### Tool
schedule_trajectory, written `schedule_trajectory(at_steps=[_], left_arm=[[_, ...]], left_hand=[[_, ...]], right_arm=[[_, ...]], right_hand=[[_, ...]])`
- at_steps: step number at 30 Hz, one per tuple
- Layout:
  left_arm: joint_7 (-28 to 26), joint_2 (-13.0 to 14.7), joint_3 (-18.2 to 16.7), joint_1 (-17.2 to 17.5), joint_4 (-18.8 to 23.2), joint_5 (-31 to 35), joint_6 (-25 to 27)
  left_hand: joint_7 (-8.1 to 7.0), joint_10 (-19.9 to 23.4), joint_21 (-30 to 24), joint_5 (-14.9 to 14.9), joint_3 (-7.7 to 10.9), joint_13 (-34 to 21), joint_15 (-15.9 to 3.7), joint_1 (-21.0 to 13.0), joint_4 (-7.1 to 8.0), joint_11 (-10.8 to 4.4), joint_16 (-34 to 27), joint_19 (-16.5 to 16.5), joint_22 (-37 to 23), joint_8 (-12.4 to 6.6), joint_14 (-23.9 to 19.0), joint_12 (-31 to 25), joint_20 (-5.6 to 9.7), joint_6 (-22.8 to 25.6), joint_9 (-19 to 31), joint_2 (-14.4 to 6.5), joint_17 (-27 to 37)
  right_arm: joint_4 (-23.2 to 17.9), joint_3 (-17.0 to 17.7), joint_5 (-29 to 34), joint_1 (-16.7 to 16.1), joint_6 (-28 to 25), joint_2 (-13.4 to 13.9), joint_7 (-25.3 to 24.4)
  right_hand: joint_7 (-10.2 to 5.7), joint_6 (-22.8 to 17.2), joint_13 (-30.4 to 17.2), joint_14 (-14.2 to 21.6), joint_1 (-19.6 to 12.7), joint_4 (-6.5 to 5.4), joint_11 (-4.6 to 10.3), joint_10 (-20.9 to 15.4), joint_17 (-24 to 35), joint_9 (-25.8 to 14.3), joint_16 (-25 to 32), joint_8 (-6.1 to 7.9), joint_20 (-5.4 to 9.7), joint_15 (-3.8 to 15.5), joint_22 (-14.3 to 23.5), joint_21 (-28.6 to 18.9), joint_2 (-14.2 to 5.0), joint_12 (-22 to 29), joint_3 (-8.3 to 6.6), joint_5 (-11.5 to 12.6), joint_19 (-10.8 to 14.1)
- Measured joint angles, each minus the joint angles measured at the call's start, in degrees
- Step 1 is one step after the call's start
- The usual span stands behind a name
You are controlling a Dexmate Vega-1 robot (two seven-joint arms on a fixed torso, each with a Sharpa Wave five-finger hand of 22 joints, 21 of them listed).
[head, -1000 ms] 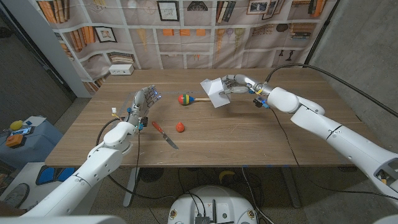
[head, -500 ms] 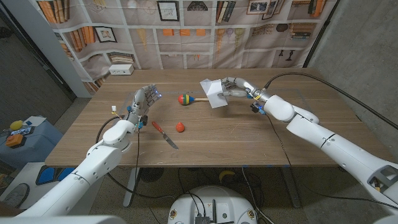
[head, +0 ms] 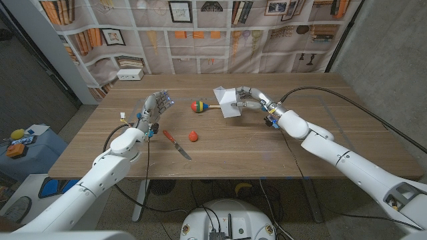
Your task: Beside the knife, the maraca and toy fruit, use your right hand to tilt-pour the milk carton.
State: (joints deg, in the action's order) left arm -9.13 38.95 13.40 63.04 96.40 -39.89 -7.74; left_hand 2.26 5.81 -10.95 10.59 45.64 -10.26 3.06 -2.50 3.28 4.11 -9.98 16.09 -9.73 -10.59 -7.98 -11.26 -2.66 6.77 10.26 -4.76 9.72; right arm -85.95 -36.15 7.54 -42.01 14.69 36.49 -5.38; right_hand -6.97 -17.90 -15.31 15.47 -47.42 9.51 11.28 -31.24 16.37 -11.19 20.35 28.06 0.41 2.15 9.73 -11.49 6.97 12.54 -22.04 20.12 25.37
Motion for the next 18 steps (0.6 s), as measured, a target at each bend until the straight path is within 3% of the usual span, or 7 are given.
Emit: schedule_trajectory(at_steps=[12,18], left_arm=[[0.5,0.0,0.2,-0.4,-0.2,-0.3,0.3],[0.5,0.0,0.3,-0.4,-0.4,-0.3,0.3]], left_hand=[[0.0,0.0,0.0,0.0,0.14,0.0,0.0,0.0,-0.14,0.0,0.0,0.0,0.0,0.0,0.0,0.0,0.0,0.0,0.0,0.0,0.0],[0.0,0.0,0.0,0.0,0.14,0.0,0.0,0.0,-0.14,0.0,0.0,0.0,0.0,0.0,0.0,0.0,0.0,0.0,0.0,0.0,0.0]], right_arm=[[4.5,-1.5,1.3,0.6,2.8,-2.5,-2.7],[4.5,-1.5,2.0,0.6,3.5,-2.5,-3.9]], right_hand=[[-0.21,-0.2,0.0,0.0,-0.7,0.06,0.0,0.0,0.0,0.0,0.0,0.0,0.21,0.0,0.0,0.0,-0.66,0.0,0.06,0.0,0.2],[-0.62,-0.6,0.0,0.2,-1.0,0.06,0.4,-0.4,0.3,0.0,0.2,0.34,0.53,0.24,0.0,0.0,-0.89,0.0,0.07,-0.2,0.5]])
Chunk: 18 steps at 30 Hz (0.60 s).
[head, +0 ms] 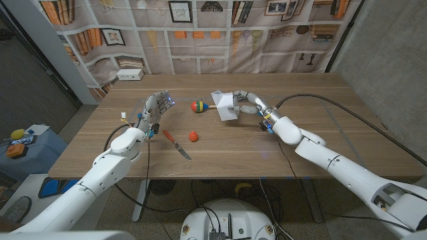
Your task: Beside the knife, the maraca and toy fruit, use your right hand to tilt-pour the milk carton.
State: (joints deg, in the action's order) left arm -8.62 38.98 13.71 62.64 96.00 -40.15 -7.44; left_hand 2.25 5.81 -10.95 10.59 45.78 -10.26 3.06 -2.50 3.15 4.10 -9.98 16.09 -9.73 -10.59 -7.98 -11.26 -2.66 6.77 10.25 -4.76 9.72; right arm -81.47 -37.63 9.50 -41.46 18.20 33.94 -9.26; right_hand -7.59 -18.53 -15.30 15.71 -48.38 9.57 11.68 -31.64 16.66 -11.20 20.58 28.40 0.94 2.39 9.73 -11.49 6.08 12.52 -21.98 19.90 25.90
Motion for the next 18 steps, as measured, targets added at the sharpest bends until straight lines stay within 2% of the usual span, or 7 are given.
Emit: schedule_trajectory(at_steps=[3,4,10,11,18], left_arm=[[0.0,0.0,0.0,0.0,-0.1,0.0,0.0],[0.0,0.0,0.0,0.0,-0.1,0.0,0.0],[0.1,0.0,0.1,0.0,-0.1,-0.3,0.3],[0.1,0.0,0.1,0.0,-0.1,-0.3,0.3],[0.1,-0.2,0.3,-0.1,-0.1,-0.5,0.7]], left_hand=[[0.0,0.0,0.0,0.0,0.0,0.0,0.0,0.0,0.0,0.0,0.0,0.0,0.0,0.0,0.0,0.0,0.0,0.0,0.0,0.0,0.0],[0.0,0.0,0.0,0.0,0.0,0.0,0.0,0.0,0.0,0.0,0.0,0.0,0.0,0.0,0.0,0.0,0.0,0.0,0.0,0.0,0.0],[0.0,0.0,0.0,0.0,0.0,0.0,0.0,0.1,0.0,0.0,0.0,0.0,0.0,0.0,0.0,0.0,0.0,0.0,0.0,-0.1,0.0],[0.0,0.0,0.0,0.0,0.0,0.0,0.0,0.2,0.0,0.0,0.0,0.0,0.0,0.0,0.0,0.0,0.0,0.0,0.0,-0.2,0.0],[0.0,0.0,0.0,0.0,0.0,0.0,0.0,0.2,0.0,0.0,0.0,0.0,0.0,0.0,0.0,0.0,0.0,0.0,0.0,-0.2,0.0]], right_arm=[[0.0,0.0,0.5,0.0,0.2,0.0,-0.8],[2.5,-0.9,0.6,0.3,0.3,-1.4,-1.0],[3.5,-1.5,1.3,0.6,0.7,-1.9,-1.7],[3.5,-1.5,1.5,0.6,0.8,-1.9,-1.9],[5.4,-2.4,2.0,1.1,1.3,-2.5,-2.2]], right_hand=[[0.0,0.0,0.0,0.2,-0.4,0.23,0.2,-0.2,0.0,-0.1,0.0,0.0,0.0,0.18,0.0,0.0,0.15,0.0,0.23,0.0,0.0],[0.0,0.0,0.0,0.2,-0.4,0.23,0.2,-0.2,0.0,-0.1,0.0,0.0,0.0,0.18,0.0,0.0,0.14,0.0,0.23,0.0,0.0],[-0.01,0.0,0.0,0.2,-0.5,0.07,0.2,-0.2,0.0,-0.1,0.0,0.0,0.0,0.17,0.0,0.0,0.21,0.0,0.4,0.0,0.0],[-0.27,-0.2,0.0,0.2,-1.0,0.07,0.2,-0.2,0.0,-0.1,0.0,0.0,-0.01,0.17,0.0,0.0,0.74,-0.1,0.4,0.0,0.0],[-0.83,0.2,0.0,0.2,-1.8,0.07,0.42,0.0,0.2,-0.1,0.2,0.0,-0.01,0.17,0.0,0.0,0.45,-0.2,0.4,0.0,0.0]])
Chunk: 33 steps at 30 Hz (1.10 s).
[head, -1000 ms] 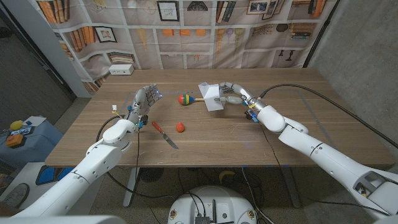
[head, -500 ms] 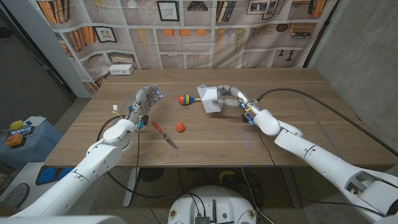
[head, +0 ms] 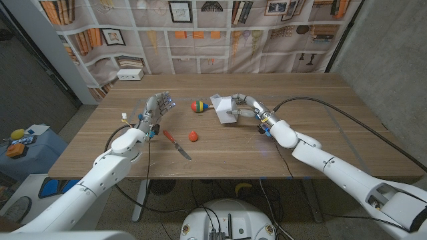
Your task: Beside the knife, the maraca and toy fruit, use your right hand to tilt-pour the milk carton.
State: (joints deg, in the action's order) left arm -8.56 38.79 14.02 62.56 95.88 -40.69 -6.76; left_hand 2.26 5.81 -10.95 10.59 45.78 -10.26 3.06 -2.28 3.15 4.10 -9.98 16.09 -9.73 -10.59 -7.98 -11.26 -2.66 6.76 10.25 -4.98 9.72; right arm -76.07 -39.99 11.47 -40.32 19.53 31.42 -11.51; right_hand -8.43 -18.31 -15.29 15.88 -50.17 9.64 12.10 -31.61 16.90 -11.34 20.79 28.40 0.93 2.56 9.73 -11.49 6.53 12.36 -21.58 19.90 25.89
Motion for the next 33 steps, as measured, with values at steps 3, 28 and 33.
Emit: schedule_trajectory(at_steps=[3,28,33], left_arm=[[0.0,-0.1,0.1,-0.1,-0.1,0.0,0.0],[0.3,-0.1,0.6,-0.2,-0.1,-0.5,0.7],[0.5,-0.1,0.7,-0.4,-0.2,-0.6,0.9]], left_hand=[[0.0,0.0,0.0,0.0,0.0,0.0,0.0,0.0,0.0,0.0,-0.2,0.0,0.0,0.0,0.0,0.0,0.0,0.0,0.0,0.0,0.0],[0.0,0.0,0.0,0.0,0.0,0.0,0.0,0.0,0.0,0.0,-0.2,0.2,0.0,0.0,0.0,0.0,-0.21,0.0,0.0,0.0,0.0],[0.0,0.0,0.0,0.0,0.0,0.0,0.0,0.0,0.0,0.0,-0.2,0.2,0.0,0.0,0.0,0.0,-0.21,0.0,0.0,0.0,0.0]], right_arm=[[0.4,-0.2,0.1,0.1,0.3,-0.1,0.0],[3.0,-1.4,-1.5,1.1,1.0,0.1,3.0],[2.6,-1.4,-1.9,1.1,1.0,0.5,3.8]], right_hand=[[-0.31,-0.3,0.0,0.0,0.0,0.0,0.0,0.0,0.0,0.0,0.0,0.0,0.0,0.0,0.0,0.0,0.0,0.0,0.0,0.0,0.0],[-0.18,2.1,-0.3,-2.0,-0.7,-0.79,-0.53,2.8,0.5,-0.1,-0.2,-0.49,0.21,-0.31,0.0,0.0,0.22,-0.7,1.26,-0.4,-0.2],[0.18,2.7,-0.3,-2.4,-0.1,-1.06,-1.24,3.5,0.5,-0.1,-0.7,-1.02,0.21,-0.3,0.0,0.3,0.82,-0.9,1.53,-0.4,-0.2]])
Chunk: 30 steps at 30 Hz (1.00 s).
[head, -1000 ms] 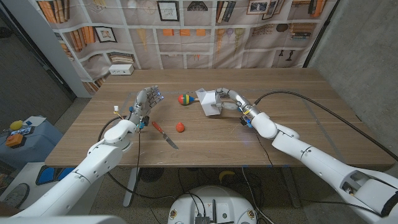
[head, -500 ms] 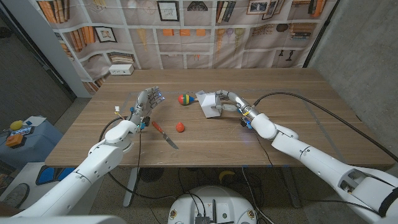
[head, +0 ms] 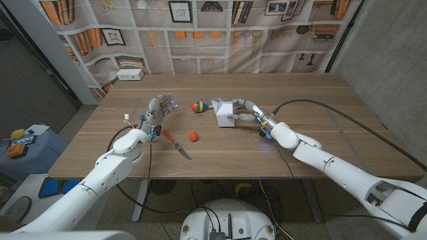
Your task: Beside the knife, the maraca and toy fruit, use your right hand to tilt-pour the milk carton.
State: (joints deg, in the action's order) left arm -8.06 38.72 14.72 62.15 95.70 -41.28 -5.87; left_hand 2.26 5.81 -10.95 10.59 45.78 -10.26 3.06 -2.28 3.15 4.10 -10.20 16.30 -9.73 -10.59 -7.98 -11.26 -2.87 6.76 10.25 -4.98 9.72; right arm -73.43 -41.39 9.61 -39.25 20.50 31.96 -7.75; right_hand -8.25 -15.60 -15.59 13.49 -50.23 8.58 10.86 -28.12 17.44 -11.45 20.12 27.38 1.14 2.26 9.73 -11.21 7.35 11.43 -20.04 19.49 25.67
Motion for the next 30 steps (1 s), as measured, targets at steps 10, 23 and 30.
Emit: schedule_trajectory(at_steps=[10,23,30], left_arm=[[0.2,0.0,0.3,-0.4,-0.2,-0.1,0.4],[0.1,-0.4,0.7,-0.6,-0.6,-0.2,0.6],[-0.1,-0.6,0.8,-0.6,-0.9,-0.2,0.6]], left_hand=[[0.0,0.0,0.0,0.0,0.25,0.0,-0.02,0.0,0.25,0.0,0.0,0.0,0.0,0.0,0.0,0.0,0.0,0.0,0.0,0.0,0.0],[-0.31,0.2,-0.4,0.0,0.24,0.0,0.0,0.4,0.24,0.21,0.0,0.3,0.0,0.0,-0.4,0.0,-0.31,0.3,0.0,0.4,0.0],[-0.31,0.2,-0.4,0.0,0.24,0.0,0.0,0.4,0.24,0.21,0.0,0.3,-0.3,0.0,-0.4,0.0,-0.31,0.3,0.0,0.4,0.0]], right_arm=[[-1.1,0.1,-0.7,-0.1,-0.6,1.1,2.1],[-2.7,0.2,-1.3,0.5,-2.2,2.6,6.6],[-3.7,0.0,-2.1,1.3,-2.4,3.5,9.5]], right_hand=[[1.4,4.6,0.1,-2.6,1.8,-0.53,-1.37,4.9,0.3,0.3,-1.3,-2.02,-0.93,-0.12,0.0,0.2,0.85,-0.9,1.15,0.0,-1.6],[3.05,12.4,1.0,-7.9,4.5,-0.68,-4.03,12.9,0.5,0.5,-4.5,-6.67,-2.8,-2.37,0.0,0.4,1.09,-1.3,2.41,0.6,-5.1],[4.18,17.8,2.1,-12.7,6.2,-0.98,-5.72,20.0,-0.1,0.8,-7.1,-10.38,-4.28,-5.4,-0.1,0.8,1.63,-1.3,3.83,1.8,-9.1]])
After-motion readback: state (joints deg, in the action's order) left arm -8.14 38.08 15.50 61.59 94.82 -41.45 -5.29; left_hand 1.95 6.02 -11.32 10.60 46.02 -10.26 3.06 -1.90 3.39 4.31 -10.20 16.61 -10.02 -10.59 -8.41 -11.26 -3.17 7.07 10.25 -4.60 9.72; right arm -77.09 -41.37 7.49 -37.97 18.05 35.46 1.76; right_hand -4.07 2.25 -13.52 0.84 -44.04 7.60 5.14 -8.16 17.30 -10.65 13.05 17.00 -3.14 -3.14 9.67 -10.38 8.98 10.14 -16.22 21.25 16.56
